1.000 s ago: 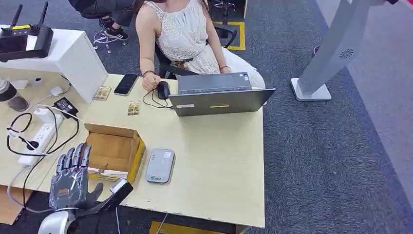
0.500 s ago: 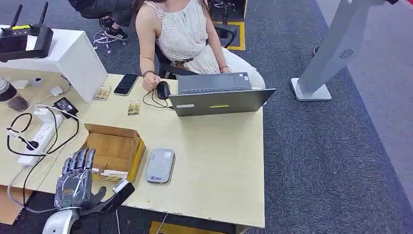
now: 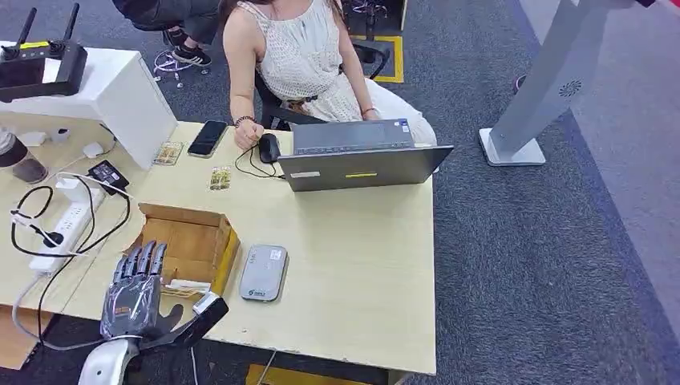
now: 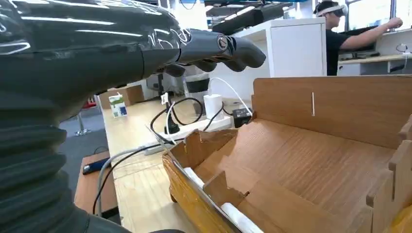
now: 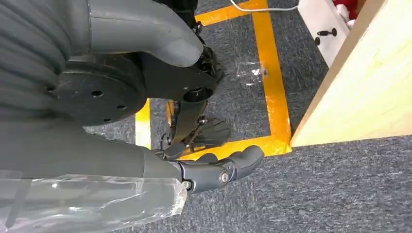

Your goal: Pass the card to the sensor for recognition and then transmit it.

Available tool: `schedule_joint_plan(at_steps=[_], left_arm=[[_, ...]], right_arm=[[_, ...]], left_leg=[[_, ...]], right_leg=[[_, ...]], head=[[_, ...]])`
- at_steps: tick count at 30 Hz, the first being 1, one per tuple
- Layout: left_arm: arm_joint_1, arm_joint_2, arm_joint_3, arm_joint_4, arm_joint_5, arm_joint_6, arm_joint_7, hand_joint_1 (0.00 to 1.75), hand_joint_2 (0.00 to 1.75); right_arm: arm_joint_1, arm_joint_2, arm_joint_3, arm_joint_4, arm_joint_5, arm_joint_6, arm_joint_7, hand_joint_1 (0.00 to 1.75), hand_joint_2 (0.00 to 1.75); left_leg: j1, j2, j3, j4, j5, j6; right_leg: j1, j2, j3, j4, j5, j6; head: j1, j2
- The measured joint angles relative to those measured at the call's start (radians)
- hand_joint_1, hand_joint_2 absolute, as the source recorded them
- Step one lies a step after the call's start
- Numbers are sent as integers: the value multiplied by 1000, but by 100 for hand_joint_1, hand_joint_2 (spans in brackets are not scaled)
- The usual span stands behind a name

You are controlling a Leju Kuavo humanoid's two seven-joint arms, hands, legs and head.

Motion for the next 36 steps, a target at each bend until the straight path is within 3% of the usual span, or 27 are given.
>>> schedule_joint_plan(at_steps=[36], left_arm=[[-1,15,-31,39,64,-48,10,0,175]], right_arm=[[-1,0,-4,0,27,0,4,0,175]], left_leg=[[0,0,0,0,0,0]], right_leg=[[0,0,0,0,0,0]], head=[[0,0]])
